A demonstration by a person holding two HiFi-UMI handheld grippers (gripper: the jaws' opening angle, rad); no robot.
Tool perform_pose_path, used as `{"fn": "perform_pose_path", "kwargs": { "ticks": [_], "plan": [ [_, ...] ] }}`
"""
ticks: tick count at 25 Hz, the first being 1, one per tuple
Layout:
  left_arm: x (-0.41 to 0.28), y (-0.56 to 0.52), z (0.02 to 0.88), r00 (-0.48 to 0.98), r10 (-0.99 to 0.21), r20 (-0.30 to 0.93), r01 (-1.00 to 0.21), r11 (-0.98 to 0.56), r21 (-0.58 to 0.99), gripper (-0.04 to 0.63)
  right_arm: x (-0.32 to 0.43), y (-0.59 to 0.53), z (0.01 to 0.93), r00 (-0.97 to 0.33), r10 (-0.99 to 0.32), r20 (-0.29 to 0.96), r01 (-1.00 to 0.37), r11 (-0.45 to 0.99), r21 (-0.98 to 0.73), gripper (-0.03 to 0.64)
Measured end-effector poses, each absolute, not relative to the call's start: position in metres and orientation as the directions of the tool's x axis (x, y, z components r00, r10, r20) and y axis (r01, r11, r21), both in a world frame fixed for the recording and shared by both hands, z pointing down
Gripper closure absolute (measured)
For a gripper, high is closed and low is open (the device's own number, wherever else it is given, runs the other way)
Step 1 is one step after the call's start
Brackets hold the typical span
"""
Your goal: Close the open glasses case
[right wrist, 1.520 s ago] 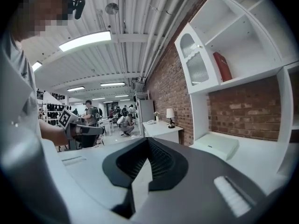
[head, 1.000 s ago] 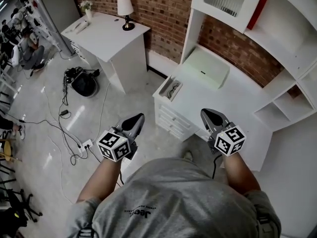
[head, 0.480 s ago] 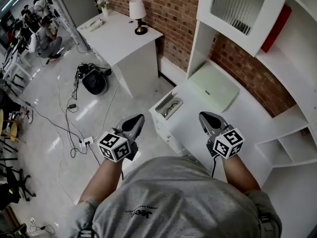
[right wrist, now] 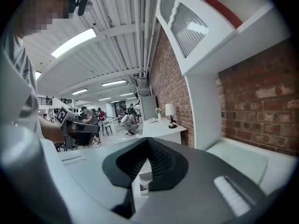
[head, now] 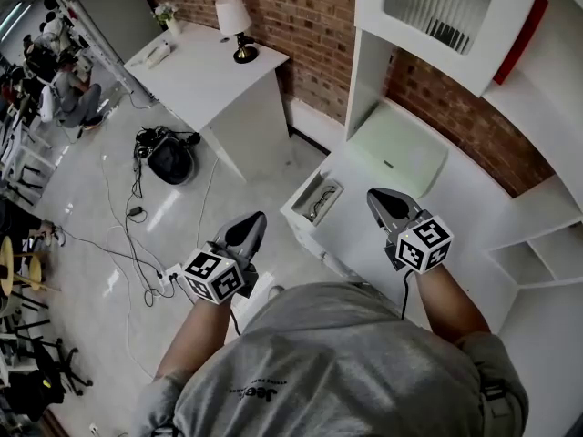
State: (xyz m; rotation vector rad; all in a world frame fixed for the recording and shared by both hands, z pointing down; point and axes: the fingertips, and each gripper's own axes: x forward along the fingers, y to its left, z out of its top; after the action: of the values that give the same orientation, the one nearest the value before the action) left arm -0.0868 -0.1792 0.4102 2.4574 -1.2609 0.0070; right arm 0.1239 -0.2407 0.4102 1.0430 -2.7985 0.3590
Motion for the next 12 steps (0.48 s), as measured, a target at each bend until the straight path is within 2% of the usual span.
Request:
{"fn": "perform_pose_path", "kwargs": {
  "ticks": [12],
  "plan": [
    [-0.093, -0.201, 0.406, 0.640, -0.753, 0.152, -0.749, -0.568, 0.341, 0.598, 0.120, -0.257, 0.406, -0.716, -0.659, 0.231, -0.695, 0.703, -0.147, 0.607]
  ]
}}
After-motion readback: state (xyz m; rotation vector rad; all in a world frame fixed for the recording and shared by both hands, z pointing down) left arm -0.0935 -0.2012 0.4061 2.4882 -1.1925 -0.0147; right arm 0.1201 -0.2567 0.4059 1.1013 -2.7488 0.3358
